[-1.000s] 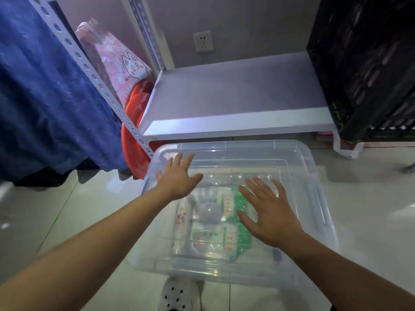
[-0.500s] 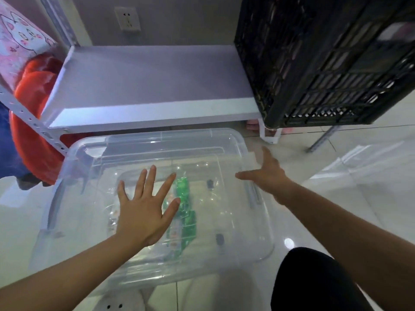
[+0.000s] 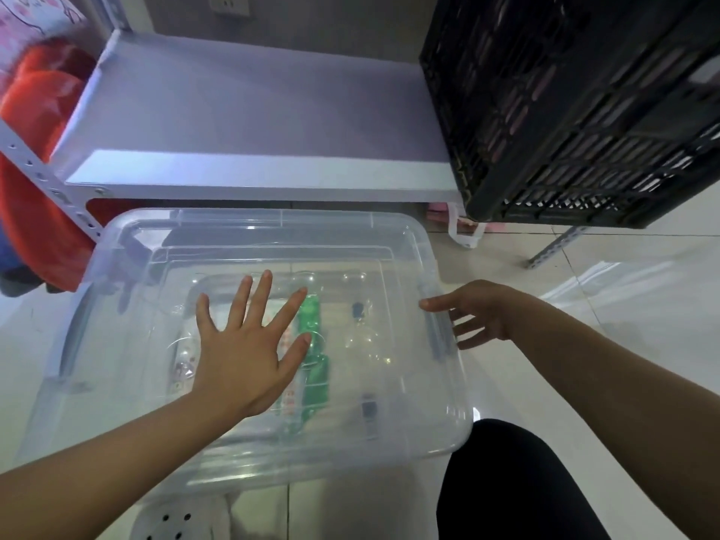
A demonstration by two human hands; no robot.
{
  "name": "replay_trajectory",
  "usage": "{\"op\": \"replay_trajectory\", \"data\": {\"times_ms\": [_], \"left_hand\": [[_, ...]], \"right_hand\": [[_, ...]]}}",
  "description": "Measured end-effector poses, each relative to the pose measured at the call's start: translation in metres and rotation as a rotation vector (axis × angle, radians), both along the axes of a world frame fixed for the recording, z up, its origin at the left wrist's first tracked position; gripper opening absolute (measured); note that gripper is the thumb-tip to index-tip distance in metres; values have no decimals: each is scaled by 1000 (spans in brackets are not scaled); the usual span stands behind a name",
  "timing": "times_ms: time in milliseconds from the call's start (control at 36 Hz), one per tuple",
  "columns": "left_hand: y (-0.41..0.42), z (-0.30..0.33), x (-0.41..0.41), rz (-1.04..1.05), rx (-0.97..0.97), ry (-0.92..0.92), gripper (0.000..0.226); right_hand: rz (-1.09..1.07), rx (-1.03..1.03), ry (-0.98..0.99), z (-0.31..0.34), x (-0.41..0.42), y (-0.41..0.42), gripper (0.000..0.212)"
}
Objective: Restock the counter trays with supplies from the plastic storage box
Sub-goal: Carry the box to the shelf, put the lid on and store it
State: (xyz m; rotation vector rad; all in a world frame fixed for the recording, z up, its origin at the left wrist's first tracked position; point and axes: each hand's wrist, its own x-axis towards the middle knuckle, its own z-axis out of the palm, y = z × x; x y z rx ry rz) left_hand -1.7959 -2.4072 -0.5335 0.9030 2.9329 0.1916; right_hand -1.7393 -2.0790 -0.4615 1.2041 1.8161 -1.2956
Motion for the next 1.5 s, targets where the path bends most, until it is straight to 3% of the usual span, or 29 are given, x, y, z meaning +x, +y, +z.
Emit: {"op": "replay_trajectory", "data": {"times_ms": [167,306,861,972,1056,1111,1222,1361,1417,1500], "left_hand": [[1,0,0,-6,-1,4,63],[0,-1,0,-7,-7,5,63],[0,9,1,13,-55,-60,67],[0,25,-7,-15,-137,-170,68],[-11,54,-30,-109,-160,-405,72],[-28,79,-42,-98,-74,-495,70],[-82,103,-33,106,232,-405,64],[-152,76,11,526,436,-190,69],[-172,57,30,755,553,-256,72],[-189,34,52,1068,890,-565,57]], "right_hand": [[-123,32,33,-4,2,-11,57],[-92,31,54,-2,2,-15,63],[-95,95,116,11,-2,-33,52],[-85,322,251,11,7,-49,52],[168,590,337,1,33,-70,73],[342,707,432,-4,62,-86,87],[355,764,673,-8,114,-110,95],[-163,435,700,-15,146,-119,96],[-382,279,657,-19,148,-124,86],[-633,100,598,-26,147,-131,49]]}}
